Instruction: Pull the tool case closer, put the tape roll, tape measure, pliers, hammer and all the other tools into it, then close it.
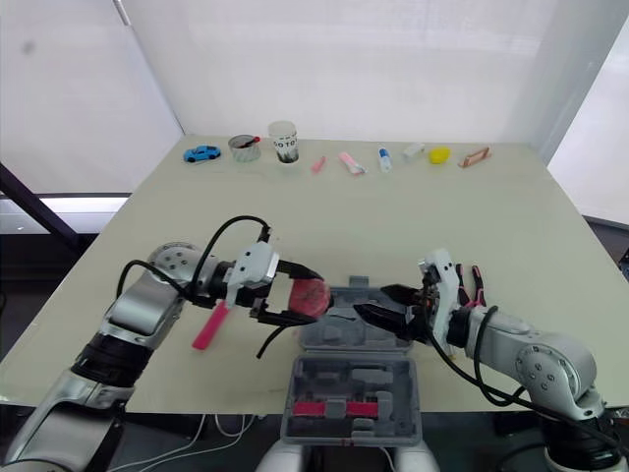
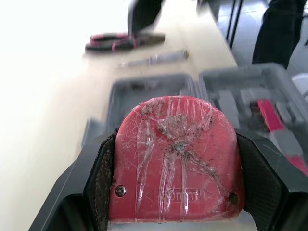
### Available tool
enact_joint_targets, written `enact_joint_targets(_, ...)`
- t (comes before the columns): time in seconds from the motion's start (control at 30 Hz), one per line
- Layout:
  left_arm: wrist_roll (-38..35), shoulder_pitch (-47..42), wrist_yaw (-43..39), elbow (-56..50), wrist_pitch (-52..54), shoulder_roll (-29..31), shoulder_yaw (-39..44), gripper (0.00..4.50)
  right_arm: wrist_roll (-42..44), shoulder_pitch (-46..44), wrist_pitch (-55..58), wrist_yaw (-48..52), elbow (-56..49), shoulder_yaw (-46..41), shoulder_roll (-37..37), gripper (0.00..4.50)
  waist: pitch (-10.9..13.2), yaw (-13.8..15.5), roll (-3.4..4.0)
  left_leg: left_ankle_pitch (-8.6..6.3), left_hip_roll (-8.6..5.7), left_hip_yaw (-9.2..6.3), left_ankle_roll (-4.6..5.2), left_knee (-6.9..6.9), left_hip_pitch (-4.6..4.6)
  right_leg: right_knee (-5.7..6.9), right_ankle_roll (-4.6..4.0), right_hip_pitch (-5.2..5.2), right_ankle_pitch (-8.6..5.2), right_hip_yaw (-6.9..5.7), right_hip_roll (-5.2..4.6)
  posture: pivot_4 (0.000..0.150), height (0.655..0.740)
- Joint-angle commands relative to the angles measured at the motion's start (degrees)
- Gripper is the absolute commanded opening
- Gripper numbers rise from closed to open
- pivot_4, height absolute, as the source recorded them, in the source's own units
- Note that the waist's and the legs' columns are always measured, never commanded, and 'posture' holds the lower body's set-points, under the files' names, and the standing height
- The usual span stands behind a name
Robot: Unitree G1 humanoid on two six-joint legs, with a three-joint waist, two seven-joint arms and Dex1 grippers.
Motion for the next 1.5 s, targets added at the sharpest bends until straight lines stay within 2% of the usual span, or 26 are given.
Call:
enact_joint_targets(0.03,0.95,-2.86,-0.72,1.65,-2.17,-2.42,-1.50,2.99,11.50,-1.57,3.43,-10.73,0.72,-2.01,4.75,4.50,0.00,-0.25,0.00,0.00,0.00,-0.02,0.00,-0.01,-0.05,0.00,0.00,-0.07,0.00,0.03,0.00,0.150,0.7400)
enact_joint_targets(0.17,2.31,-4.97,0.21,3.71,-4.01,-5.82,-2.74,2.99,21.84,-1.65,2.74,-23.33,2.72,-1.41,9.12,4.50,0.00,-0.15,0.00,0.01,-0.01,-0.08,0.01,0.06,-0.37,0.04,0.01,-0.29,0.01,-0.15,0.01,0.150,0.7400)
enact_joint_targets(0.37,3.34,-5.46,0.51,4.95,-5.34,-7.94,-3.36,2.99,31.33,-2.13,0.20,-33.90,3.64,0.76,8.60,4.50,0.00,-0.30,0.00,0.01,-0.03,-0.10,0.02,0.07,-0.37,0.00,0.08,-0.31,0.05,-0.02,-0.01,0.150,0.7400)
enact_joint_targets(0.47,3.65,-5.99,0.86,5.25,-5.41,-8.88,-3.51,2.99,34.82,-1.90,-1.29,-37.15,3.75,1.95,7.47,3.62,0.00,-0.31,0.00,0.01,-0.02,-0.11,0.02,0.07,-0.37,0.02,0.07,-0.31,0.05,-0.06,0.00,0.150,0.7400)
enact_joint_targets(0.5,3.77,-6.26,0.94,5.39,-5.42,-9.23,-3.53,2.99,35.71,-1.85,-1.72,-37.96,3.75,2.39,7.03,2.97,0.00,-0.31,0.00,0.01,-0.02,-0.11,0.02,0.07,-0.37,0.03,0.07,-0.31,0.05,-0.06,0.00,0.150,0.7400)
enact_joint_targets(0.57,3.88,-6.54,1.03,5.59,-5.49,-9.60,-3.54,2.99,37.14,-1.82,-2.69,-39.03,3.77,3.08,6.37,2.66,0.00,-0.31,0.00,0.01,-0.02,-0.12,0.02,0.07,-0.37,0.03,0.08,-0.31,0.05,-0.04,0.00,0.150,0.7400)
enact_joint_targets(0.6,3.79,-6.58,0.96,5.63,-5.43,-9.66,-3.53,2.99,37.58,-1.82,-3.08,-39.36,3.73,3.46,5.95,2.08,0.00,-0.31,0.00,0.01,-0.02,-0.13,0.02,0.08,-0.37,0.03,0.08,-0.31,0.05,-0.02,0.00,0.150,0.7400)
enact_joint_targets(0.7,3.35,-6.50,1.15,5.77,-5.05,-9.84,-3.33,2.99,38.90,-1.70,-4.34,-40.29,3.63,4.46,4.95,0.76,0.00,-0.32,0.00,0.01,-0.03,-0.14,0.02,0.08,-0.37,0.02,0.08,-0.31,0.05,0.00,0.00,0.150,0.7400)
enact_joint_targets(0.73,3.31,-6.45,1.43,5.82,-5.03,-9.91,-3.22,2.99,39.39,-1.68,-4.84,-40.55,3.61,4.77,4.65,0.58,0.00,-0.36,0.00,0.01,-0.02,-0.16,0.02,0.08,-0.37,0.02,0.08,-0.32,0.05,0.00,0.01,0.150,0.7400)
enact_joint_targets(0.83,2.56,-6.01,1.44,5.06,-3.01,-9.54,-3.01,2.99,40.01,-1.63,-6.19,-40.96,3.47,5.51,3.69,0.58,0.00,-0.35,0.00,0.01,-0.02,-0.16,0.03,0.08,-0.39,0.02,0.08,-0.35,0.05,0.02,0.01,0.150,0.7400)
enact_joint_targets(0.9,2.22,-5.40,0.82,3.93,-3.30,-8.95,-2.88,4.02,40.35,-1.39,-7.28,-41.15,3.65,5.29,3.05,0.58,0.00,-0.35,0.00,0.01,-0.02,-0.16,0.03,0.08,-0.39,0.02,0.08,-0.35,0.05,0.03,0.01,0.150,0.7400)
enact_joint_targets(0.97,1.46,-4.87,1.08,2.71,-2.77,-8.66,-2.00,4.50,41.28,-0.93,-8.08,-40.85,4.00,4.44,1.81,0.52,0.00,-0.37,0.00,0.01,-0.02,-0.16,0.03,0.08,-0.38,0.02,0.08,-0.35,0.05,0.05,0.01,0.150,0.7400)
enact_joint_targets(1.33,-9.18,1.76,-4.07,-5.70,0.41,-2.64,4.18,4.50,45.82,7.37,-4.56,-28.59,7.17,-5.89,-17.20,0.52,0.00,-0.22,0.00,0.01,0.00,-0.17,0.03,0.07,-0.39,-0.03,0.08,-0.35,0.05,0.06,0.00,0.150,0.7400)
enact_joint_targets(1.5,-14.05,7.21,-4.71,-11.47,4.27,0.91,6.95,4.50,42.97,14.55,-0.88,-20.41,12.85,-10.52,-24.16,0.52,0.00,-0.20,0.00,0.01,0.00,-0.14,0.03,0.08,-0.33,0.02,0.08,-0.34,0.05,0.11,0.01,0.150,0.7400)
